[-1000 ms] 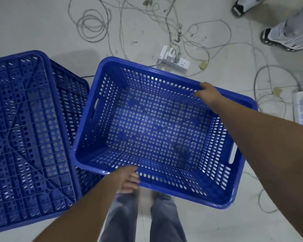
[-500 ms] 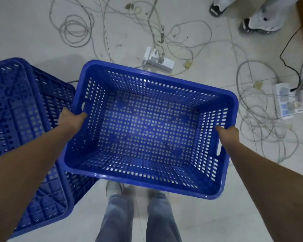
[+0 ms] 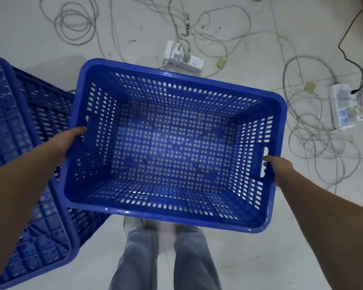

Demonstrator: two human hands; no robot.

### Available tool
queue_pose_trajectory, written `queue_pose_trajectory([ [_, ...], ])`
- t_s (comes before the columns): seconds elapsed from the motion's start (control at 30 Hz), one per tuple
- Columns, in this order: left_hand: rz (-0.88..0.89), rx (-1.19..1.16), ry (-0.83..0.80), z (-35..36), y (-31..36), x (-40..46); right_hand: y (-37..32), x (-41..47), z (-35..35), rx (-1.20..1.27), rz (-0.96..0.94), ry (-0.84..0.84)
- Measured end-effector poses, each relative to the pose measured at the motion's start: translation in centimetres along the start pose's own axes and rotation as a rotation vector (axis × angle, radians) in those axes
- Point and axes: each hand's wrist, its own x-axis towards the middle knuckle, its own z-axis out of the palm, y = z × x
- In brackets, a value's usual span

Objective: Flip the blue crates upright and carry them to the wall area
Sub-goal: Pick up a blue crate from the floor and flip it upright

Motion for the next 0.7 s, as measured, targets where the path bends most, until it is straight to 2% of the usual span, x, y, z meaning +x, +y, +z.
queue_pose_trajectory([
  [0.2,-0.095,0.091,-0.013,-1.6,-2.9,-1.7,-1.8,-1.1,-1.2,0.001,-0.109,0.025],
  [0.43,-0.157,-0.006,-0.087,-6.5,-4.6,-5.8,-6.5,-6.5,-3.3,-0.083,-0.259,0.020],
  [0.53,-0.131,-0.105,-0.116,-8.8,-4.1,-8.7,-8.2,-9.8,-4.8,-0.118,-0.329,0.034],
  [0.7,0.001,-0.121,-0.129,-14.7,-0.6,-15.0,-11.9,-17.2,-7.8,-0.119,-0.450,-0.022],
])
